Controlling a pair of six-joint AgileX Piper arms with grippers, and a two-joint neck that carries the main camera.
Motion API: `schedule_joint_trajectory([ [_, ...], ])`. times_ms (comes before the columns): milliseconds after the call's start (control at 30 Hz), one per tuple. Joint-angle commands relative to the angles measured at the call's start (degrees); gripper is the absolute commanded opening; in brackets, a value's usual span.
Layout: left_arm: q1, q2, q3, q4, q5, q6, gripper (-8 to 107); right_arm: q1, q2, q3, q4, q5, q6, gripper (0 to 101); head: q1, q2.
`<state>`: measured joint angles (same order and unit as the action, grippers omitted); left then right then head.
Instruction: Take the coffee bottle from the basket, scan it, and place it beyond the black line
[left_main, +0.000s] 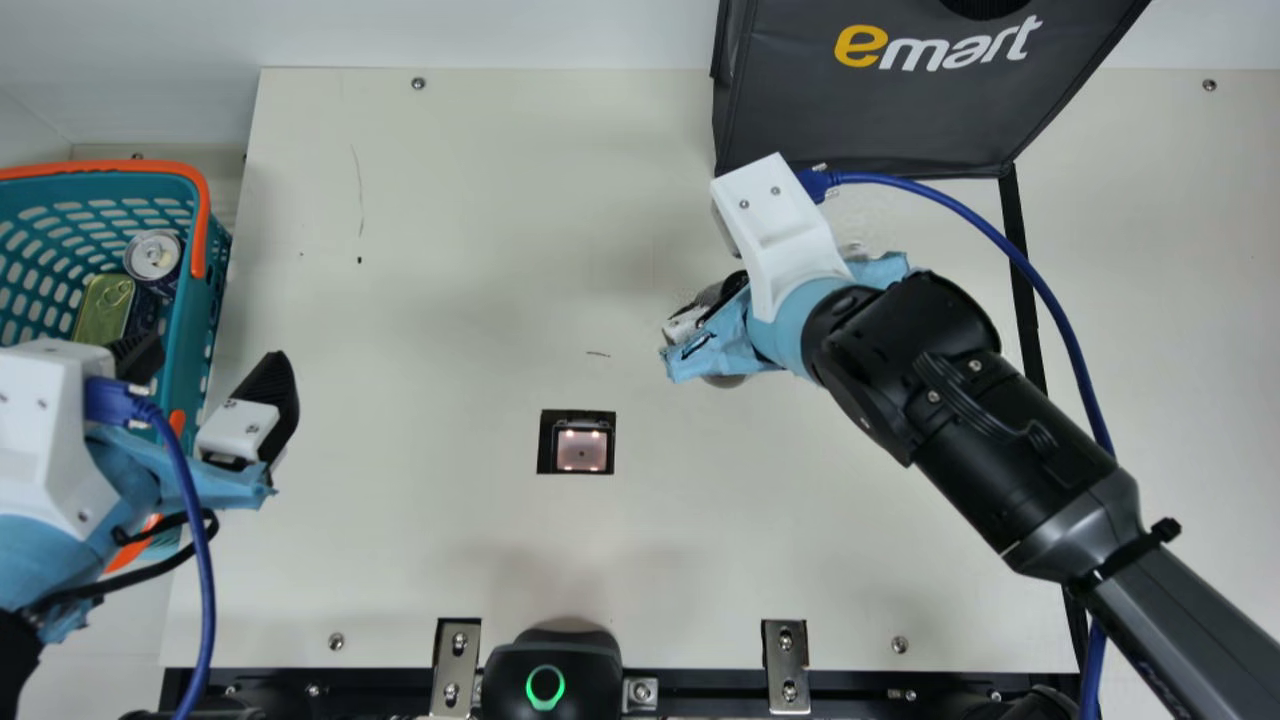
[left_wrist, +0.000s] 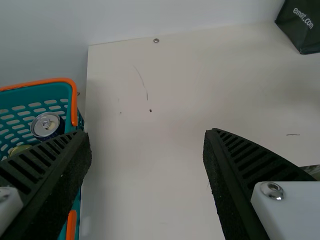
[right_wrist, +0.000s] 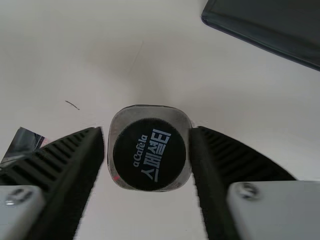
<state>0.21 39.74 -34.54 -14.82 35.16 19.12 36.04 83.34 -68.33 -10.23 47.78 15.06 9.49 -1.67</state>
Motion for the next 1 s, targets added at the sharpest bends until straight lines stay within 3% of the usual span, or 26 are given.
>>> schedule_joint_trajectory([
  [0,0.00,0.00,0.00,0.00,0.00,0.00,90,-0.03,0.01,0.09,-0.09,0.08,0.05,31,-1.57,0.09],
  [167,0.00,0.00,0.00,0.00,0.00,0.00,90,-0.08,0.09,0.16,-0.20,0.18,0.23,0,-1.57,0.09],
  [700,0.00,0.00,0.00,0.00,0.00,0.00,90,-0.31,-0.93,-1.51,-0.87,1.32,0.11,0,-1.57,0.09],
  [967,0.00,0.00,0.00,0.00,0.00,0.00,90,-0.51,-2.14,-2.90,-1.50,2.17,0.14,0,-1.57,-10.60],
])
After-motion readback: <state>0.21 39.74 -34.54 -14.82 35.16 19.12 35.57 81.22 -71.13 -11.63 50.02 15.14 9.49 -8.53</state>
